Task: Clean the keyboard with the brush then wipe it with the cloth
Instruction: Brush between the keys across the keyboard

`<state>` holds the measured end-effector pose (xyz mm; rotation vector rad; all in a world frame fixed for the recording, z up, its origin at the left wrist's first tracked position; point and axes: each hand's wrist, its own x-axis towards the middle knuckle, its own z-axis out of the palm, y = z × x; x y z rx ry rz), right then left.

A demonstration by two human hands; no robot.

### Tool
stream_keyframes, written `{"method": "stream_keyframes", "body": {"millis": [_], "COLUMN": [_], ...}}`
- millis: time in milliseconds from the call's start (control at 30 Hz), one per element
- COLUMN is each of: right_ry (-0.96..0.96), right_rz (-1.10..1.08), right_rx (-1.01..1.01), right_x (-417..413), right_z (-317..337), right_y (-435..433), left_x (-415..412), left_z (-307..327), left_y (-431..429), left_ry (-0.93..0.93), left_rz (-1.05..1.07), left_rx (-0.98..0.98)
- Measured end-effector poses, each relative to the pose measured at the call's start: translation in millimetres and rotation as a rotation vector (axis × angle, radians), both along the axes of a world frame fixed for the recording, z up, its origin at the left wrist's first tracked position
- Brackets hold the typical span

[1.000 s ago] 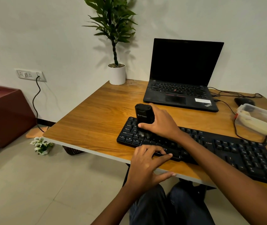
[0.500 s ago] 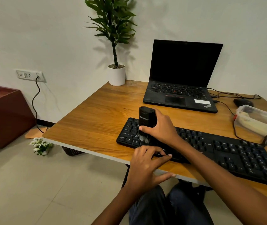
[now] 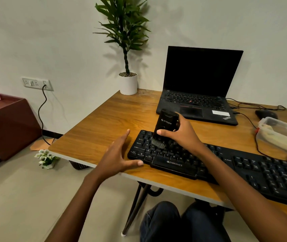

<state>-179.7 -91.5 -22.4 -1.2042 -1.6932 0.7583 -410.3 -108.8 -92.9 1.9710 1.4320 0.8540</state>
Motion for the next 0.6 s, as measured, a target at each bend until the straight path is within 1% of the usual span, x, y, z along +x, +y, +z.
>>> {"method": "stream_keyframes", "body": {"millis": [100, 167, 233, 300, 400, 500, 600], "right_ry": [0.003, -0.026, -0.059, -0.077, -0.118, -0.205, -0.321], "right_rz": [0.031, 0.042, 0.058, 0.075, 0.079, 0.171, 0.239], "right_rx": [-0.015, -0.017, -0.031, -0.013, 0.076, 0.143, 0.106], "right_x": [-3, -6, -12, -20, -35, -43, -27], "right_z": [2, 2, 4, 4, 1, -5, -2], "right_y": [6, 10, 11, 10, 7, 5, 8], "left_x": [-1, 3, 5, 5, 4, 3, 1], "left_z": [9, 14, 14, 13, 12, 10, 9], "left_y": [18, 23, 23, 22, 23, 25, 26], "left_ry": [0.151, 0.280, 0.355, 0.381, 0.389, 0.377, 0.392], "left_rz": [-0.111, -0.154, -0.159, -0.147, -0.145, -0.151, -0.132], "left_rx": [-0.092, -0.095, -0.076, -0.065, -0.077, -0.060, -0.073]}}
